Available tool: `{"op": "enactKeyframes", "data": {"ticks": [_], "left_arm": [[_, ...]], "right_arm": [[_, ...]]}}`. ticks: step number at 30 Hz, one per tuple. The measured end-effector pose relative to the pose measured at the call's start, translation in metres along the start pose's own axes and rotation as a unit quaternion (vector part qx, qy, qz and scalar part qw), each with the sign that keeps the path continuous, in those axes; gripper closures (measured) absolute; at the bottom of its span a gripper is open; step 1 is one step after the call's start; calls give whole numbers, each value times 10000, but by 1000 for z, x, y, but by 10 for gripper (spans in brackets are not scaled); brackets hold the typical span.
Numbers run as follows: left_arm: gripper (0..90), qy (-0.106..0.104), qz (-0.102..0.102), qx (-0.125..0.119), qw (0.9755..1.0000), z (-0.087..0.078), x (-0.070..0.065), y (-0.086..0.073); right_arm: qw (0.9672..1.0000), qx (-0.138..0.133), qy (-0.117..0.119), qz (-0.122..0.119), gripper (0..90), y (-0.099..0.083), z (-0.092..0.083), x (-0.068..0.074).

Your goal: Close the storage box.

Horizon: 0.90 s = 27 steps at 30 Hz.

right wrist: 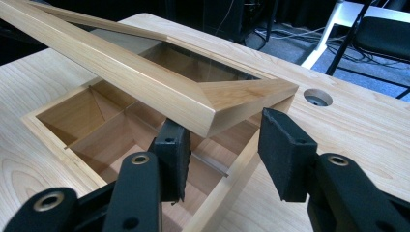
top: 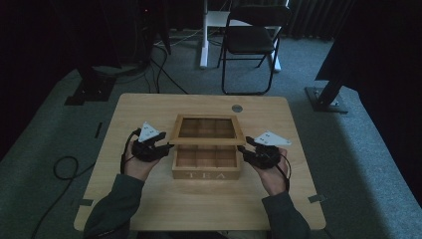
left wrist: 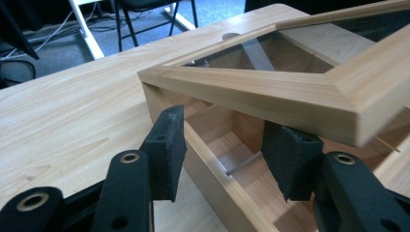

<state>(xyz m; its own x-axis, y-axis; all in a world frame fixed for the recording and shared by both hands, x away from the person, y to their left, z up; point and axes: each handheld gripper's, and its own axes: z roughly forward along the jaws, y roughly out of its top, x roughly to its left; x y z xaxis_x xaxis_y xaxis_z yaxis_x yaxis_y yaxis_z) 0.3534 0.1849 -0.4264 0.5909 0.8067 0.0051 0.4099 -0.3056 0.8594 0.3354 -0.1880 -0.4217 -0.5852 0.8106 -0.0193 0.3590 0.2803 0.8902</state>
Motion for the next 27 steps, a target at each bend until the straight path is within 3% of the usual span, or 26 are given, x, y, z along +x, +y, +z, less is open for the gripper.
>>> {"op": "enactKeyframes", "data": {"ticks": [13, 27], "left_arm": [[492, -267, -17, 77, 9996, -5, -11, -20], [490, -288, -30, 223, 9993, 0, -18, -41]], "right_arm": [[9999, 136, -39, -6, 533, -19, 0, 7], [9998, 213, -40, 20, 518, -42, -1, 16]]}}
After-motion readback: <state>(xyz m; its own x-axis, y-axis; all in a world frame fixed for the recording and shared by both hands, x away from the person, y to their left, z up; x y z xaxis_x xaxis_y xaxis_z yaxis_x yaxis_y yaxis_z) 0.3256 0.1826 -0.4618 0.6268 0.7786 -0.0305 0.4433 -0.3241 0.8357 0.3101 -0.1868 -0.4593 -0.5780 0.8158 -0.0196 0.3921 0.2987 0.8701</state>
